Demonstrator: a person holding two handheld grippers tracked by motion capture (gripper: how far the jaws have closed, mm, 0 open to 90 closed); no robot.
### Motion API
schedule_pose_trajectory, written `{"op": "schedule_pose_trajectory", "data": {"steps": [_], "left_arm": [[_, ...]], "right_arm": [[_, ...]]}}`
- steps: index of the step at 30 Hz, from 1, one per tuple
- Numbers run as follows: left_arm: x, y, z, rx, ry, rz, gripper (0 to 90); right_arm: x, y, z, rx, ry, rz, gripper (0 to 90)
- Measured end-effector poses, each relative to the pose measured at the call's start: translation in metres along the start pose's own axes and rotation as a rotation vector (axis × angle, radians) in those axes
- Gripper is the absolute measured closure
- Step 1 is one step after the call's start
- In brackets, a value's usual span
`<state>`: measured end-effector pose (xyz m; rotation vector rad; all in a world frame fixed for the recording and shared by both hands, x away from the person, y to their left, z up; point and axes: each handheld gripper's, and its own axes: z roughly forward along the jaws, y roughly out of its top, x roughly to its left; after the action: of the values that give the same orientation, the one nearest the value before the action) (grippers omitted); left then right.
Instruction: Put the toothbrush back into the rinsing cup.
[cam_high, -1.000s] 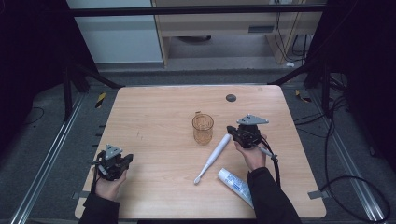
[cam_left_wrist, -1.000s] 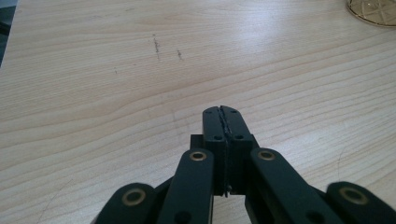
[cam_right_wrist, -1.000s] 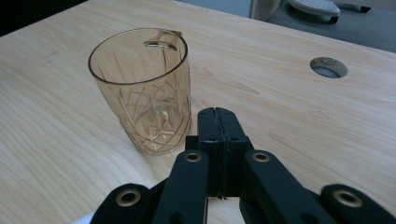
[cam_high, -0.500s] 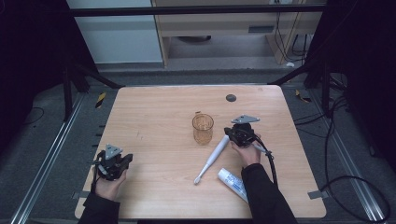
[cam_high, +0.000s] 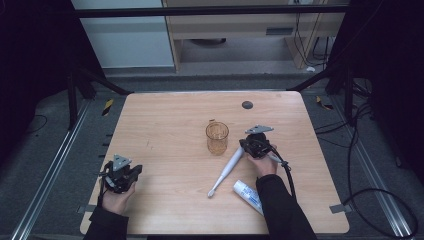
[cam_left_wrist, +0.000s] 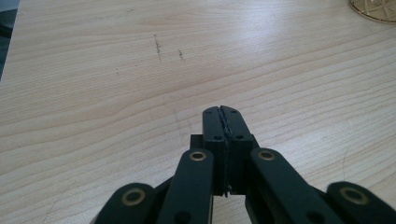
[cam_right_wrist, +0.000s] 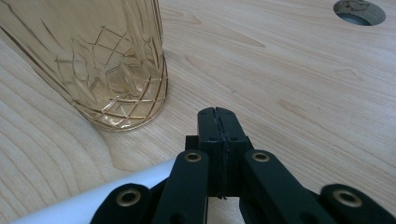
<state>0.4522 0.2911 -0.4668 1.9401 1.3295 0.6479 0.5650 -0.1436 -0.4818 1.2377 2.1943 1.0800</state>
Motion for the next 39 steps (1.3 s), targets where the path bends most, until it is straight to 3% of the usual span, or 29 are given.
{"op": "schedule_pose_trajectory", "data": {"steps": [30, 39], "left_arm": [[0.000, 0.000, 0.000, 0.000, -0.002, 0.003, 89.2], [0.000, 0.000, 0.000, 0.000, -0.004, 0.003, 89.2]], "right_arm": [[-0.005, -0.007, -0.008, 0.073, -0.021, -0.033, 90.0], [-0.005, -0.013, -0.015, 0.069, -0.014, -0.034, 90.0]]}}
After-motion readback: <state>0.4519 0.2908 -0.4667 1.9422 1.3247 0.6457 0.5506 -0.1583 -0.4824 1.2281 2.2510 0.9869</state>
